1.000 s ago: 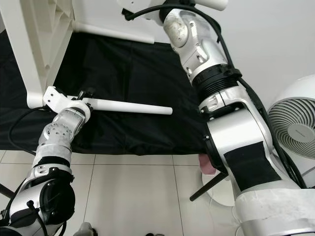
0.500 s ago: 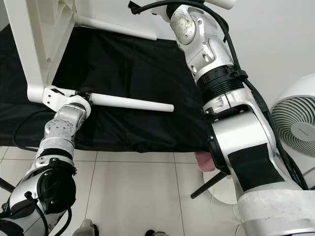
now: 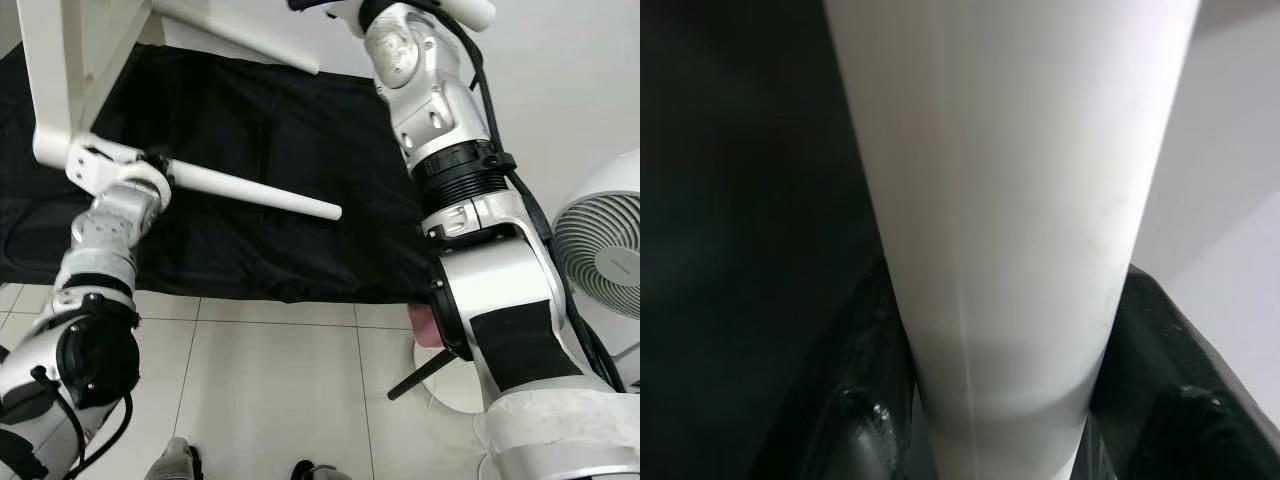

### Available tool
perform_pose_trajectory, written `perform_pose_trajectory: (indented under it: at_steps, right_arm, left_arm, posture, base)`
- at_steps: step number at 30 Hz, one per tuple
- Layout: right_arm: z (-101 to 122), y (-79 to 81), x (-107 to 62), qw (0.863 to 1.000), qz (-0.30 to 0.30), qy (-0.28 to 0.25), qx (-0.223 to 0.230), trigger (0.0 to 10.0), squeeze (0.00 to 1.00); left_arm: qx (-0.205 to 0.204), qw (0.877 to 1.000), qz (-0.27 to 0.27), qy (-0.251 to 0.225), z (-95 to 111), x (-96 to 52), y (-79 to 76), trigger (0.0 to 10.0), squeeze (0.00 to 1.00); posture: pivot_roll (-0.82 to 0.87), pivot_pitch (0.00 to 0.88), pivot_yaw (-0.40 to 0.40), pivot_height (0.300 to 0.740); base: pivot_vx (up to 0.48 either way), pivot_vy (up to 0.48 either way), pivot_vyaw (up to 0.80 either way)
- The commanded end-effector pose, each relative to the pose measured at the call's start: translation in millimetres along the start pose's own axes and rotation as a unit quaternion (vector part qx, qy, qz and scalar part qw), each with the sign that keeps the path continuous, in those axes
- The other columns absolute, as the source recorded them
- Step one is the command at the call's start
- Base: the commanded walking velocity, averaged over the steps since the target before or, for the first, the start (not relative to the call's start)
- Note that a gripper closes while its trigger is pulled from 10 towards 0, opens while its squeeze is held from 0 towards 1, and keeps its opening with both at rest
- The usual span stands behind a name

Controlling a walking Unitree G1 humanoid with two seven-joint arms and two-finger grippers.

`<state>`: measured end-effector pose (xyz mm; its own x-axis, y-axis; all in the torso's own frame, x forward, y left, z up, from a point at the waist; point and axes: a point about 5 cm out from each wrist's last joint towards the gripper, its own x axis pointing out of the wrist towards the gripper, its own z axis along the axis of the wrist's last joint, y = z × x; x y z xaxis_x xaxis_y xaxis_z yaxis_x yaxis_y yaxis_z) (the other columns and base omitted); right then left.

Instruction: Building children table

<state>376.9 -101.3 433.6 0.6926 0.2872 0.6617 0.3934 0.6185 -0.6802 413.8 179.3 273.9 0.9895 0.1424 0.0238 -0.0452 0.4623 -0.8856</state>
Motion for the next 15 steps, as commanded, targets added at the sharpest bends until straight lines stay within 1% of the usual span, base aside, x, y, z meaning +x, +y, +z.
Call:
perform_pose_trajectory:
  at_steps: [1, 2, 3, 4, 5, 6, 7, 8, 9, 10, 11, 13, 14, 15]
  right_arm:
    - [-18.7, -31.3, -6.8, 0.988, -0.117, 0.032, 0.091, 0.0, 0.0]
    - [-18.7, -31.3, -6.8, 0.988, -0.117, 0.032, 0.091, 0.0, 0.0]
    - [-24.7, -34.0, -11.0, 0.985, -0.137, 0.041, 0.098, 0.0, 0.0]
    - [-29.9, -34.6, -14.8, 0.982, -0.148, 0.049, 0.104, 0.0, 0.0]
    - [-29.9, -34.6, -14.8, 0.982, -0.148, 0.049, 0.104, 0.0, 0.0]
    - [-39.2, -31.0, -21.6, 0.98, -0.157, 0.067, 0.108, 0.0, 0.0]
    - [-52.3, -18.2, -32.1, 0.978, -0.148, 0.096, 0.115, 0.0, 0.0]
    - [-52.3, -18.2, -32.1, 0.978, -0.148, 0.096, 0.115, 0.0, 0.0]
    - [-60.7, -9.0, -39.6, 0.976, -0.14, 0.115, 0.119, 0.0, 0.0]
    - [-71.2, 8.2, -51.6, 0.973, -0.124, 0.142, 0.13, 0.0, 0.0]
    - [-71.2, 8.2, -51.6, 0.973, -0.124, 0.142, 0.13, 0.0, 0.0]
    - [-83.3, 34.5, -70.3, 0.967, -0.094, 0.176, 0.157, 0.0, 0.0]
    - [-90.5, 50.0, -82.9, 0.962, -0.077, 0.199, 0.173, 0.0, 0.0]
    - [-95.0, 63.4, -94.5, 0.955, -0.066, 0.21, 0.201, 0.0, 0.0]
  left_arm:
    - [0.036, 0.956, -0.269, -0.114, 58.7, -24.0, -125.0, 0.0, 0.0]
    - [0.036, 0.956, -0.269, -0.114, 58.7, -24.0, -125.0, 0.0, 0.0]
    - [0.043, 0.947, -0.296, -0.115, 59.1, -29.4, -140.4, 0.0, 0.0]
    - [0.051, 0.942, -0.312, -0.115, 58.6, -33.1, -150.7, 0.0, 0.0]
    - [0.051, 0.942, -0.312, -0.115, 58.6, -33.1, -150.7, 0.0, 0.0]
    - [0.057, 0.935, -0.332, -0.111, 56.6, -37.3, -162.8, 0.0, 0.0]
    - [0.076, 0.927, -0.352, -0.104, 51.6, -40.9, -175.3, 0.0, 0.0]
    - [0.076, 0.927, -0.352, -0.104, 51.6, -40.9, -175.3, 0.0, 0.0]
    - [0.09, 0.922, -0.364, -0.099, 48.0, -43.0, -182.8, 0.0, 0.0]
    - [0.106, 0.916, -0.377, -0.084, 40.6, -44.7, -190.3, 0.0, 0.0]
    - [0.106, 0.916, -0.377, -0.084, 40.6, -44.7, -190.3, 0.0, 0.0]
    - [0.13, 0.908, -0.393, -0.058, 27.1, -47.1, -198.4, 0.0, 0.0]
    - [0.14, 0.903, -0.403, -0.04, 17.7, -49.1, -202.4, 0.0, 0.0]
    - [0.15, 0.899, -0.412, -0.025, 9.0, -51.5, -205.8, 0.0, 0.0]
  posture:
    - [0.05, 0.127, -0.06, 0.74]
    - [0.05, 0.127, -0.06, 0.74]
    - [0.05, 0.128, -0.063, 0.74]
    - [0.06, 0.127, -0.064, 0.74]
    - [0.06, 0.127, -0.064, 0.74]
    - [0.06, 0.129, -0.067, 0.74]
    - [0.07, 0.13, -0.068, 0.74]
    - [0.07, 0.13, -0.068, 0.74]
    - [0.07, 0.13, -0.068, 0.74]
    - [0.08, 0.135, -0.066, 0.74]
    - [0.08, 0.135, -0.066, 0.74]
    - [0.09, 0.14, -0.063, 0.74]
    - [0.09, 0.14, -0.063, 0.74]
    - [0.1, 0.143, -0.061, 0.74]
  base:
    - [0.0, 0.0, 0.0]
    - [0.0, 0.0, 0.0]
    - [0.0, 0.0, 0.0]
    - [0.0, 0.0, 0.0]
    - [0.0, 0.0, 0.0]
    - [0.0, 0.0, 0.0]
    - [0.0, 0.0, 0.0]
    - [0.0, 0.0, 0.0]
    - [0.0, 0.0, 0.0]
    - [0.0, 0.0, 0.0]
    - [0.0, 0.0, 0.0]
    - [0.0, 0.0, 0.0]
    - [0.0, 0.0, 0.0]
    - [0.0, 0.0, 0.0]
